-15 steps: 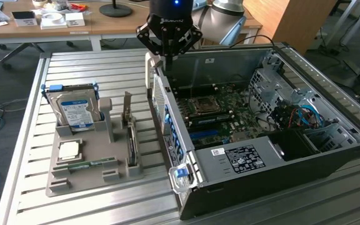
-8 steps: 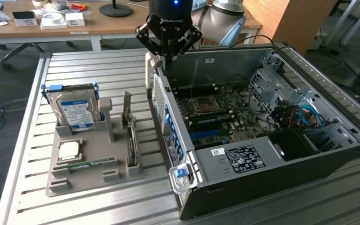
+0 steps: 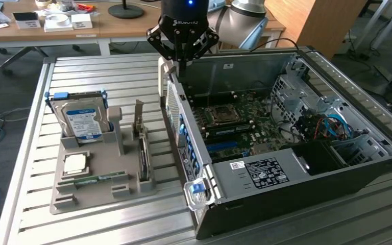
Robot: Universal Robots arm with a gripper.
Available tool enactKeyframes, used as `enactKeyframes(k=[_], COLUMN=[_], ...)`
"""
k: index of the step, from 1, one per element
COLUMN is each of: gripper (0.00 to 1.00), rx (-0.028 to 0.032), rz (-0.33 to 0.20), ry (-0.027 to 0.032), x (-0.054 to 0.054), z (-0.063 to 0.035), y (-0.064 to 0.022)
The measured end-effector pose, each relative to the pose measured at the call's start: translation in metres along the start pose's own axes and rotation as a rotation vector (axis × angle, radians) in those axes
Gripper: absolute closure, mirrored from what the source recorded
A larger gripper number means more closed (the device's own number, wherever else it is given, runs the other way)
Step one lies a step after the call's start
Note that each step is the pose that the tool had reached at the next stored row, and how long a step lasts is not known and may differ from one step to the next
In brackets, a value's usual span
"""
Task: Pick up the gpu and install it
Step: 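Reach for the gpu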
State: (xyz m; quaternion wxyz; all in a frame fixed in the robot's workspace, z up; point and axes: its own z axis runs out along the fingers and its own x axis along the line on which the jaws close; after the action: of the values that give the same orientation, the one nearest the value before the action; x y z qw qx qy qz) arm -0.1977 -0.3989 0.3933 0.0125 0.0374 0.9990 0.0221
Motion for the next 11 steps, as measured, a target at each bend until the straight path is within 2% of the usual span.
enactKeyframes(k=[11], gripper=[0.89], rx=[0.0], rz=[0.0], ry=[0.0], x=[0.005], z=[-0.0001], y=[-0.0004])
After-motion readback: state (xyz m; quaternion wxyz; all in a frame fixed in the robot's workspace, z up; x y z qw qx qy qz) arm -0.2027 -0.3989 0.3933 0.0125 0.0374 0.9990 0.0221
